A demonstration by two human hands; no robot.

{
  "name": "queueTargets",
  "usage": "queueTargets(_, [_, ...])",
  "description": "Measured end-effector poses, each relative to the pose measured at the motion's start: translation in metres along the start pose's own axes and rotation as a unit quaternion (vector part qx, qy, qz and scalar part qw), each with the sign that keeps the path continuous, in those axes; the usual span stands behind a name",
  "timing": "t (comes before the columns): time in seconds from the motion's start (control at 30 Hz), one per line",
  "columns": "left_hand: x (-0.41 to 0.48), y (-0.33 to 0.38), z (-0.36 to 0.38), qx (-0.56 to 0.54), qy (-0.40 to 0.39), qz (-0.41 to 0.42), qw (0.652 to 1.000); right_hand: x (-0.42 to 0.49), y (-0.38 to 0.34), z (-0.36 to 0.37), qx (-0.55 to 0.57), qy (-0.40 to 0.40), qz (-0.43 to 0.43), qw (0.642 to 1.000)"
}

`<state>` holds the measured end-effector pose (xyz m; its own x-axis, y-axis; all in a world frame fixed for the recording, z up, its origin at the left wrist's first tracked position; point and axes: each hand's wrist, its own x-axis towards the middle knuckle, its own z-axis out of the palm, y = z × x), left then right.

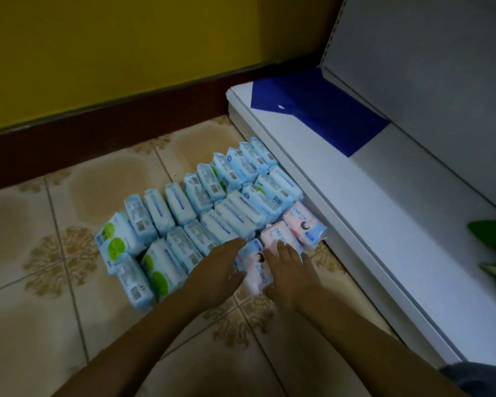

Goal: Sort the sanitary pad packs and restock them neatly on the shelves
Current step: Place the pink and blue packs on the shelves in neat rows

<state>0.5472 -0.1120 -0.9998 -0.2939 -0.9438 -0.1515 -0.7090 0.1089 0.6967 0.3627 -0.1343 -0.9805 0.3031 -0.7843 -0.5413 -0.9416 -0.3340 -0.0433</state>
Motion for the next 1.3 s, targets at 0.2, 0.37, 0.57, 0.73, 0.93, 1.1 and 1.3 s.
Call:
queueTargets(0.2, [0.021,0.007,0.027,0.268,-0.146,0.088,0.948,-0.010,0.009,0.011,-0.016,-0.054,0.023,0.998])
queueTargets(0.37, [0.049,0.002,0.041,0.408,-0.121,0.173,0.888,-0.023,0.014,0.010,-0.015,-0.092,0.021,0.995])
queueTargets(0.57, [0.060,-0.014,0.054,0.428,-0.088,0.197,0.878,-0.033,0.022,0.003,-0.004,-0.083,0.048,0.995])
queueTargets(0.73, [0.043,-0.007,0.028,0.246,-0.078,0.077,0.963,-0.034,0.024,-0.010,0.124,0.038,0.030,0.991])
queueTargets(0.93, [0.033,0.038,-0.050,-0.247,0.072,0.008,0.966,-0.035,0.010,-0.065,0.520,0.148,-0.038,0.841])
queueTargets(1.1, [0.034,0.088,-0.076,-0.475,0.163,-0.040,0.864,-0.037,0.001,-0.113,0.660,0.227,-0.025,0.716])
queueTargets(1.3, [0.035,0.173,-0.162,-0.399,0.185,0.065,0.896,-0.071,-0.015,-0.192,0.675,0.263,-0.117,0.679])
